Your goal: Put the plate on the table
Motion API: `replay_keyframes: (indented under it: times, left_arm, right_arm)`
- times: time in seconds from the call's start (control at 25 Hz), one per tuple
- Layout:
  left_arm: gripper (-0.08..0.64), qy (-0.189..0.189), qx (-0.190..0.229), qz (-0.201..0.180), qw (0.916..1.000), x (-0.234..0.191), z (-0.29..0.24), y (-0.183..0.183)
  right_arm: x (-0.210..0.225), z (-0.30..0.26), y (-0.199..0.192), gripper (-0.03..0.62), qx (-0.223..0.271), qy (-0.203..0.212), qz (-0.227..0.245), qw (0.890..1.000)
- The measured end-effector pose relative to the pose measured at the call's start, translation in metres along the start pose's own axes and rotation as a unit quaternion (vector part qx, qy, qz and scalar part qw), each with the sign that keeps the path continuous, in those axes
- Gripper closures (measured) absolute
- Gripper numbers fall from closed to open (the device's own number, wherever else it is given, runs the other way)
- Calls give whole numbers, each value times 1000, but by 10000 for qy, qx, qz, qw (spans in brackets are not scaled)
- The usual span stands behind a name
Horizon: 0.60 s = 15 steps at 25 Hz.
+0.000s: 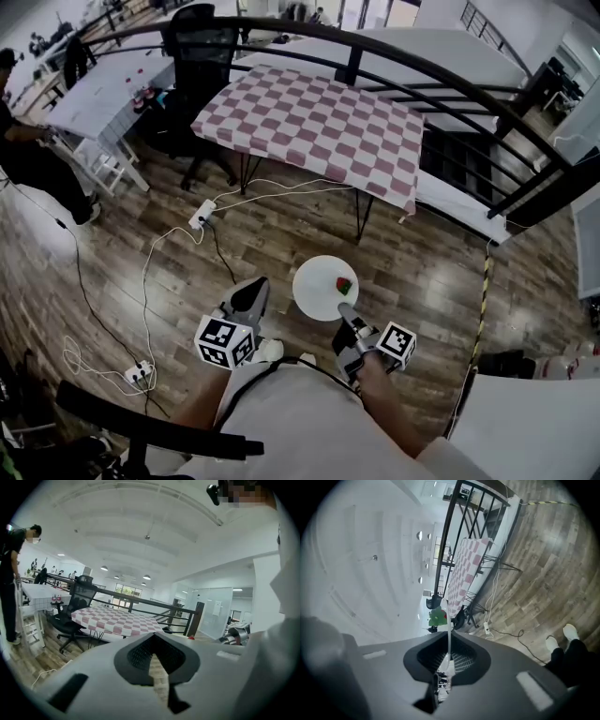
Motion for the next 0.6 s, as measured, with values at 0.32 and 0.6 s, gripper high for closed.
replay_keyframes:
  times: [0.32, 0.6]
  left_arm:
    - [558, -46, 11, 26, 10000, -13, 9, 3]
    - [558, -80, 78, 41, 9999, -35, 18, 8]
  right_arm:
    - [-4, -4, -13, 575, 63, -8, 48, 10000]
    - [-9, -14, -27, 575, 184, 11, 52, 9998]
Point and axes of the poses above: the fingertips, and each gripper's own axes: z backward along the fingers, x to its right, y out of its top, the point moved 3 cm from there along z, backward along the fingers, and after that the axes turned 14 degrees about x, right-handed, at the moved point
